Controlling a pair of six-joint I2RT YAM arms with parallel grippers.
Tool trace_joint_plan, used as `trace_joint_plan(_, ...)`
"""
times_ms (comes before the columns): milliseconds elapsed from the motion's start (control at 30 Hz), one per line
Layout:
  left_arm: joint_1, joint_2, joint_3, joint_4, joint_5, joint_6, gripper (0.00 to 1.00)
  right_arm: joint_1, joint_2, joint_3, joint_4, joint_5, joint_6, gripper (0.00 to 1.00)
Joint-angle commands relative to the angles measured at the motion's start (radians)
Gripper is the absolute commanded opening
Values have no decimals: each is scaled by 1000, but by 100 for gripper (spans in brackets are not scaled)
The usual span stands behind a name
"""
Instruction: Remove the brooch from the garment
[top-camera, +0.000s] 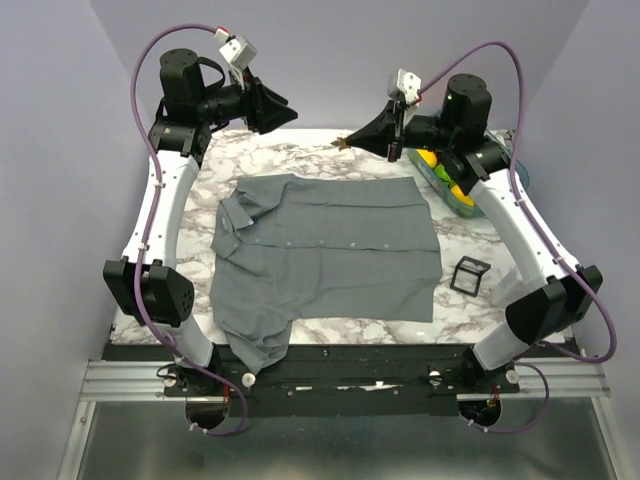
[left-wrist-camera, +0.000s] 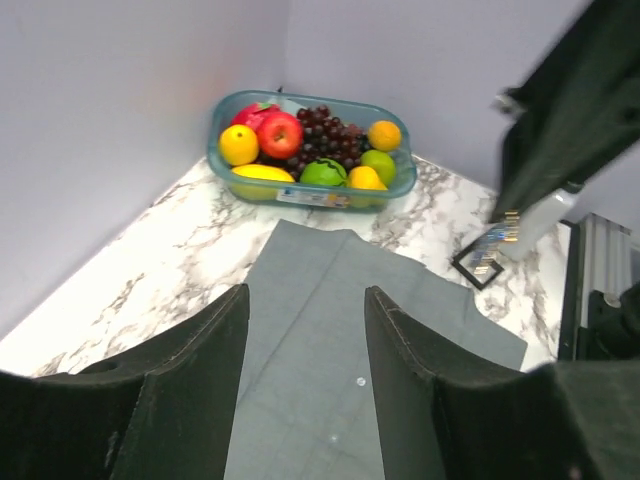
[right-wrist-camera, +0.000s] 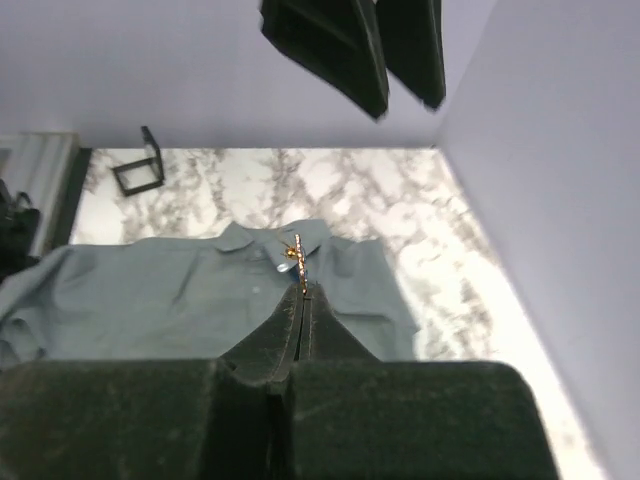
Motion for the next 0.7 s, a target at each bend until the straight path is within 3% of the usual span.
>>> trace_joint_plan(0, -12, 11, 7, 5, -52, -17, 59, 16, -4, 10, 35, 118, -193, 1)
trace_joint_plan(100, -37, 39, 24, 40, -68, -63, 60, 16, -10, -14, 109, 119, -93, 1)
trace_joint_plan(333, -118, 100, 62, 220, -7, -221, 61, 16, 50, 67, 20, 85, -35, 1)
trace_joint_plan(667, -147, 114, 49, 248, 38, -235, 61, 13, 74, 93, 6, 93, 26, 1)
